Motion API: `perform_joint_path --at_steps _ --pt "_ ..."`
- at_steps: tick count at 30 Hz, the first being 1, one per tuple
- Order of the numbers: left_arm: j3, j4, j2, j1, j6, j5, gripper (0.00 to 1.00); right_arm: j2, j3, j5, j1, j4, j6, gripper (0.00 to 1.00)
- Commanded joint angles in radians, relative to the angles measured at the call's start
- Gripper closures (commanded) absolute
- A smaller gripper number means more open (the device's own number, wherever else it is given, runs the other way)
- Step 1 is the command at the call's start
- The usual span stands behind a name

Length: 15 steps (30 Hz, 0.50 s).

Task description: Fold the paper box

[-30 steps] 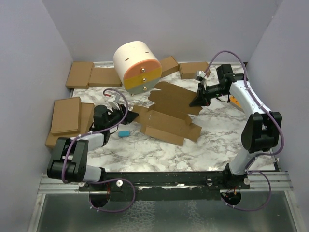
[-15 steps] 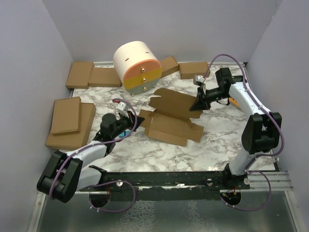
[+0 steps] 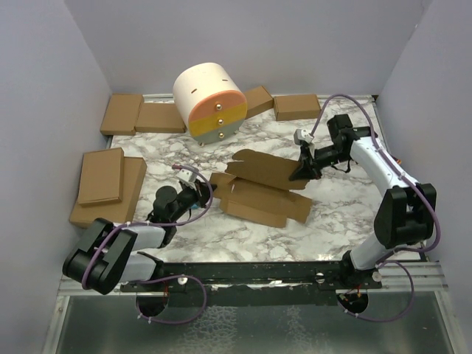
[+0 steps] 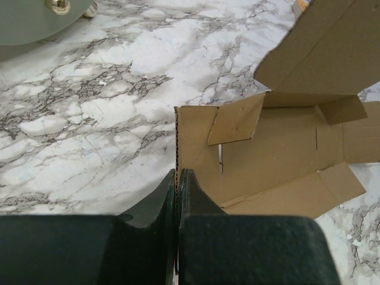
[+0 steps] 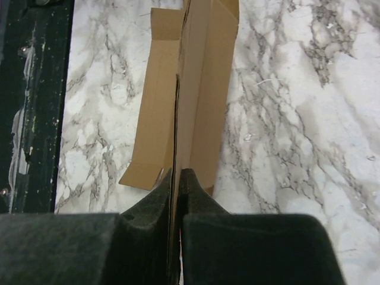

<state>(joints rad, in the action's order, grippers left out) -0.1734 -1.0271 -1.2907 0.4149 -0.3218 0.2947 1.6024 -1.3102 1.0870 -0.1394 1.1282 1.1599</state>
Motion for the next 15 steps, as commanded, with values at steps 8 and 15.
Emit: perform_joint_path --at_steps 8,15 --pt "0.087 -0.147 0.010 0.028 0.014 0.016 1.00 -0.021 0.162 0.065 -0.034 -0.069 -0.013 0.99" --pt "0.101 -0.137 0.029 0.036 0.055 0.019 1.00 0.120 0.072 0.116 -0.034 0.036 -0.039 0.99"
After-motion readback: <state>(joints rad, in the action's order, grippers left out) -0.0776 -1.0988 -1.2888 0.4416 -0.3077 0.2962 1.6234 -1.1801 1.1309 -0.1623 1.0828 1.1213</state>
